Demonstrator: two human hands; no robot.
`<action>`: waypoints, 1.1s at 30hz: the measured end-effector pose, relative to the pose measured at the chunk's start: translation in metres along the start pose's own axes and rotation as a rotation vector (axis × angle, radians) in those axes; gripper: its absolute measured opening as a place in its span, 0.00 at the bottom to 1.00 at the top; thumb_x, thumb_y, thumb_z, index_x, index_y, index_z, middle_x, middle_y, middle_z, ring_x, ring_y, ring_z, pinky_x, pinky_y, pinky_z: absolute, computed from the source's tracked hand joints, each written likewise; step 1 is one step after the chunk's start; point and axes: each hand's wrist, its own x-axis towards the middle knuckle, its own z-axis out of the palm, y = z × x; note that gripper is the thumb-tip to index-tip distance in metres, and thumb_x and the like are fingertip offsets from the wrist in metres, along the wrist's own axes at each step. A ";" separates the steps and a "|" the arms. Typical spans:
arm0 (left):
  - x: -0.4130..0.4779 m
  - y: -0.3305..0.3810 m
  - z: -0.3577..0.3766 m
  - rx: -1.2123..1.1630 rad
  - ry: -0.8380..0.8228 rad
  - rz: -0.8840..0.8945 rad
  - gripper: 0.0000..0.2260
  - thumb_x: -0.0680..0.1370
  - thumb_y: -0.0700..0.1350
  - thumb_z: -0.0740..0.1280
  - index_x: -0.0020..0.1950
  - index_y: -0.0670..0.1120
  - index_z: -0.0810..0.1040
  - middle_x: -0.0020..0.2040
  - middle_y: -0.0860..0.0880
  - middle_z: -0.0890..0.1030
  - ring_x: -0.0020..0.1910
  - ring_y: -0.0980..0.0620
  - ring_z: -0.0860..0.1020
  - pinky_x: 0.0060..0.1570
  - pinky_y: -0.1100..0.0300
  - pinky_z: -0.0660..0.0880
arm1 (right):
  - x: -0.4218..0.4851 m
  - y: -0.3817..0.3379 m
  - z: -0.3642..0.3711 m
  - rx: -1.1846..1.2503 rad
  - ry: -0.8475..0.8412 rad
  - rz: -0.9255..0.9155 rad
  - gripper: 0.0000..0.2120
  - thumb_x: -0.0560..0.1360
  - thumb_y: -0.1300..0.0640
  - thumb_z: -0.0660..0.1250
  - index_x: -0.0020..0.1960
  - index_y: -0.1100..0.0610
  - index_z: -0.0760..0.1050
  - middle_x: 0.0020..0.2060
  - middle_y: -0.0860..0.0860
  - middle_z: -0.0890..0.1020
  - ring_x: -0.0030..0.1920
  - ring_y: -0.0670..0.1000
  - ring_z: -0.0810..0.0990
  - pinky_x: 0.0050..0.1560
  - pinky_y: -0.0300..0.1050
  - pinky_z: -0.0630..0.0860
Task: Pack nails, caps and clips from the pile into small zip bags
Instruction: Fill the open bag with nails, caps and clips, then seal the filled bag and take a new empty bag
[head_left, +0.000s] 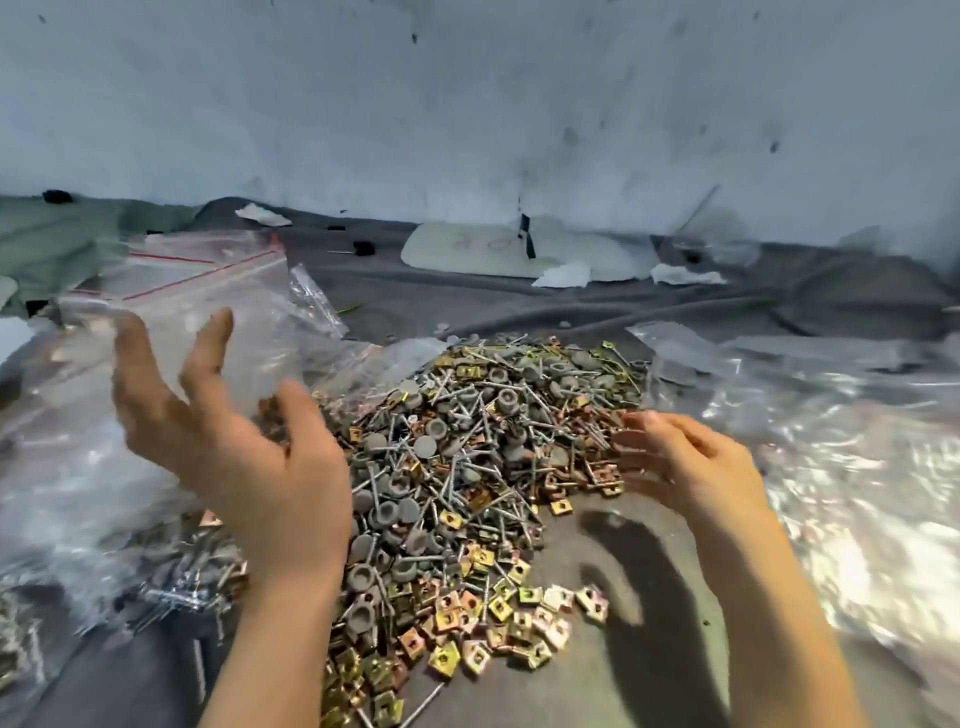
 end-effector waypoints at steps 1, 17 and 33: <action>-0.008 -0.006 0.002 0.033 -0.029 0.096 0.20 0.77 0.41 0.63 0.70 0.45 0.70 0.77 0.40 0.57 0.76 0.38 0.56 0.73 0.45 0.59 | 0.007 0.005 -0.005 -0.173 0.099 -0.045 0.07 0.77 0.53 0.66 0.45 0.52 0.82 0.44 0.53 0.85 0.46 0.52 0.81 0.46 0.46 0.75; -0.076 0.016 0.032 -0.209 -0.470 0.445 0.14 0.76 0.37 0.61 0.61 0.45 0.74 0.70 0.45 0.72 0.72 0.47 0.68 0.74 0.52 0.62 | 0.001 0.014 -0.055 -0.459 0.315 -0.243 0.13 0.76 0.59 0.67 0.60 0.56 0.79 0.53 0.47 0.82 0.56 0.49 0.80 0.59 0.40 0.72; -0.088 0.017 0.041 -0.702 -1.147 -0.465 0.38 0.62 0.67 0.75 0.68 0.58 0.68 0.58 0.51 0.83 0.51 0.47 0.84 0.49 0.60 0.80 | -0.009 -0.005 -0.061 0.508 -0.325 0.036 0.18 0.61 0.64 0.71 0.50 0.54 0.82 0.39 0.50 0.82 0.32 0.44 0.80 0.33 0.34 0.77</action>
